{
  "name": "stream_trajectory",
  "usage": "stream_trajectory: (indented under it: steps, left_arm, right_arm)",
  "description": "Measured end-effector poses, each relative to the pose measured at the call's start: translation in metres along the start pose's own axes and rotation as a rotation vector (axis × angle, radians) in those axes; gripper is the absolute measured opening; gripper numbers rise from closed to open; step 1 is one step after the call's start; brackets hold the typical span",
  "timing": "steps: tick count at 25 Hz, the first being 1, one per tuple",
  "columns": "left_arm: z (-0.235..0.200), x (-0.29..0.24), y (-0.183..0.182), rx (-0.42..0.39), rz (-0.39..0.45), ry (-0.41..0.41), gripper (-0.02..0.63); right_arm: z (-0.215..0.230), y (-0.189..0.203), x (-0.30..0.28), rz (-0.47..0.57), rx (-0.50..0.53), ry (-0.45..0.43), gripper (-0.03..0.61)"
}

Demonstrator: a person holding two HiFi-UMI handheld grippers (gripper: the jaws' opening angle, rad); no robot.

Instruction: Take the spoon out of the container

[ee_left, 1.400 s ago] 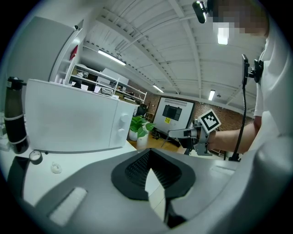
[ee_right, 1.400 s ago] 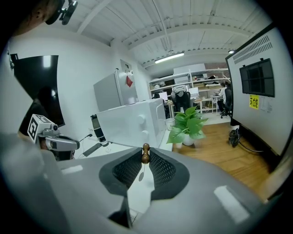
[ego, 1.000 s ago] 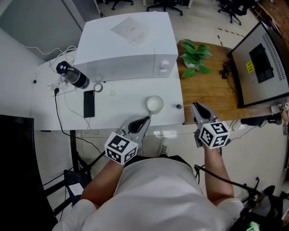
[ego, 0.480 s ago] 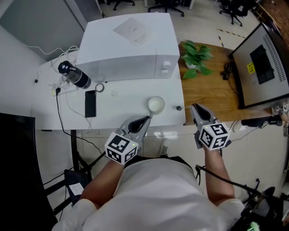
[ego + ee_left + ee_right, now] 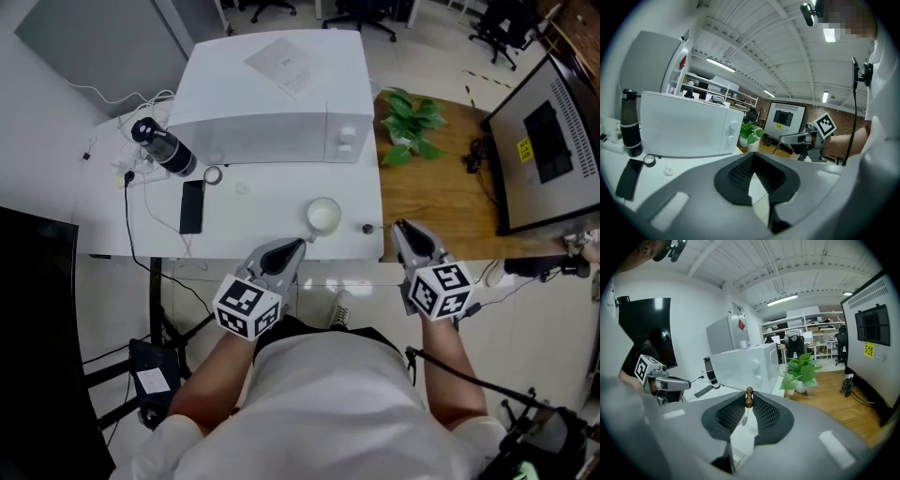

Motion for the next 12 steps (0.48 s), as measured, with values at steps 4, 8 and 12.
stream_trajectory:
  steps: [4, 8, 12]
  left_arm:
    - [0.011, 0.005, 0.011, -0.026, 0.035, -0.054, 0.005]
    - [0.02, 0.022, 0.015, -0.031, 0.048, -0.065, 0.005]
    - [0.024, 0.042, 0.016, -0.033, 0.065, -0.038, 0.005]
  right_arm:
    - [-0.004, 0.001, 0.006, 0.023, 0.033, -0.057, 0.055]
    - [-0.015, 0.0, 0.019, 0.037, 0.044, -0.065, 0.055]
    - [-0.035, -0.001, 0.034, 0.049, 0.046, -0.038, 0.055]
Point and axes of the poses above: the fingertips, and each gripper's own axes: x backward along the fingers, z to its right, y out of its underside, the point moved 6 cm from there along x, backward along the fingers, and after that the axes turned 14 degrees about x, right-handed, at the moved point
